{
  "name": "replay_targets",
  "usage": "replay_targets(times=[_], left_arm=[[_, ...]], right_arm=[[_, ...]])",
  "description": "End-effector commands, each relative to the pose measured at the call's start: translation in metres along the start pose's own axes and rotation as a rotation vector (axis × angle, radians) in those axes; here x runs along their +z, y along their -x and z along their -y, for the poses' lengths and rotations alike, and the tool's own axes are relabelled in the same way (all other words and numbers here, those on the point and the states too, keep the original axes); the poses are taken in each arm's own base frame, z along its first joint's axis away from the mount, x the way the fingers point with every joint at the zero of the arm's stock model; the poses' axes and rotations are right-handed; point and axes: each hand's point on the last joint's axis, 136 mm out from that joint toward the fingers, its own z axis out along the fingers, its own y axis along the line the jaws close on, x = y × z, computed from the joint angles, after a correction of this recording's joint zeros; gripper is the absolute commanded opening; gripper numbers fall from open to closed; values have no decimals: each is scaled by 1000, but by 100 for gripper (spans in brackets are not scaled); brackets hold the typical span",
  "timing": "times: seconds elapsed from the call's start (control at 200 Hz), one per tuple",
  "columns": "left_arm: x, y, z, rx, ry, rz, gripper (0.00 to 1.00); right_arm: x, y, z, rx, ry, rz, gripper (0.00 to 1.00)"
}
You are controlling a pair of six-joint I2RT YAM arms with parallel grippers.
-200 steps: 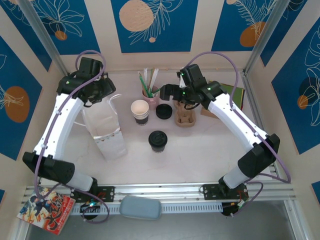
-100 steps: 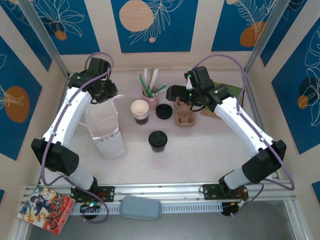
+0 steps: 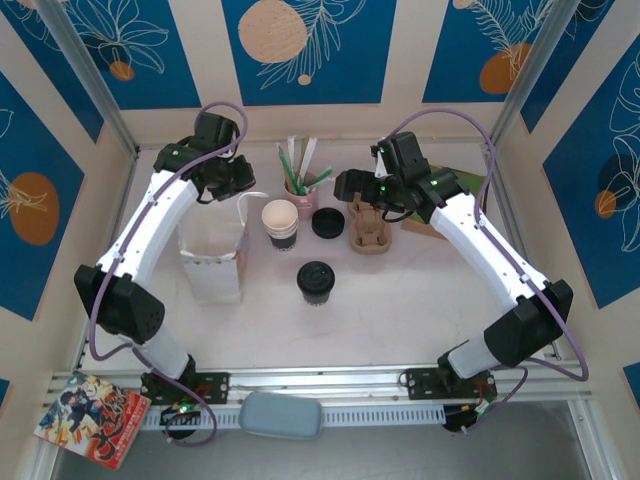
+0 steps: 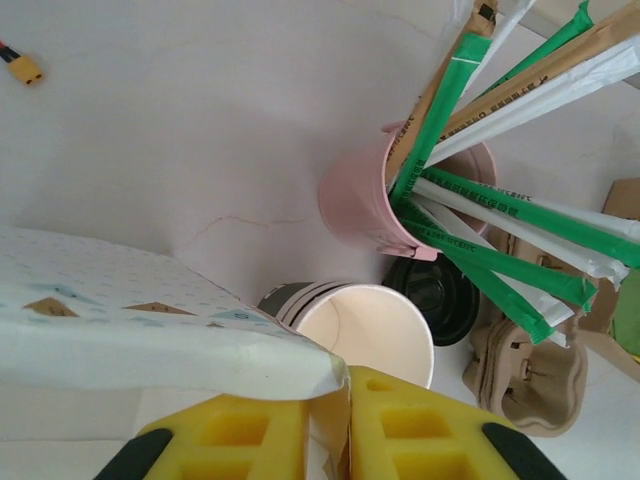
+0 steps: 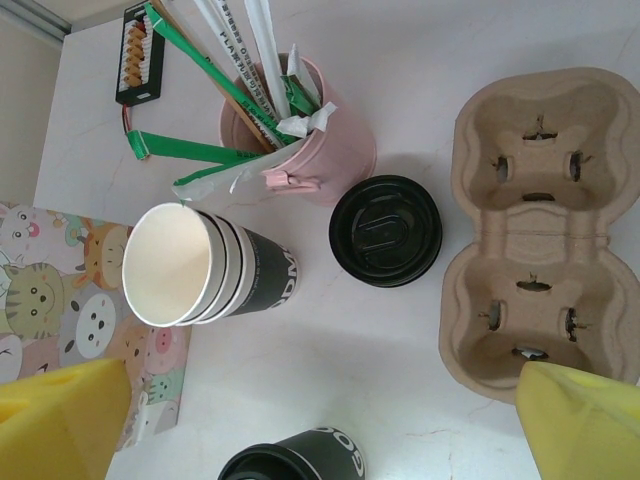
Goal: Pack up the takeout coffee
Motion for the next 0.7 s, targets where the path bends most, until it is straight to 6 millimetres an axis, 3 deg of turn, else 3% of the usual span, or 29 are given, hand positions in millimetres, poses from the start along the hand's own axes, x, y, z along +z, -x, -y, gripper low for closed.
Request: replay_targets(times=[0.0, 0.13, 0.395, 0.535, 0.695], left_arm=[[-11, 8, 18, 13, -58, 17, 16], [-17, 8, 23, 11, -71, 17, 14], [-17, 4, 19, 28, -43, 10, 22], [-28, 11, 18, 37, -25, 37, 39], [-53, 17, 4, 70, 59, 82, 68]], right_arm=[[-2, -1, -1, 4, 21, -1, 99], [-1, -2, -1, 8, 27, -2, 99], [4, -2, -3, 12, 33, -13, 99], [2, 0, -3, 13, 32, -8, 99], [-1, 0, -2, 15, 29, -1, 99]])
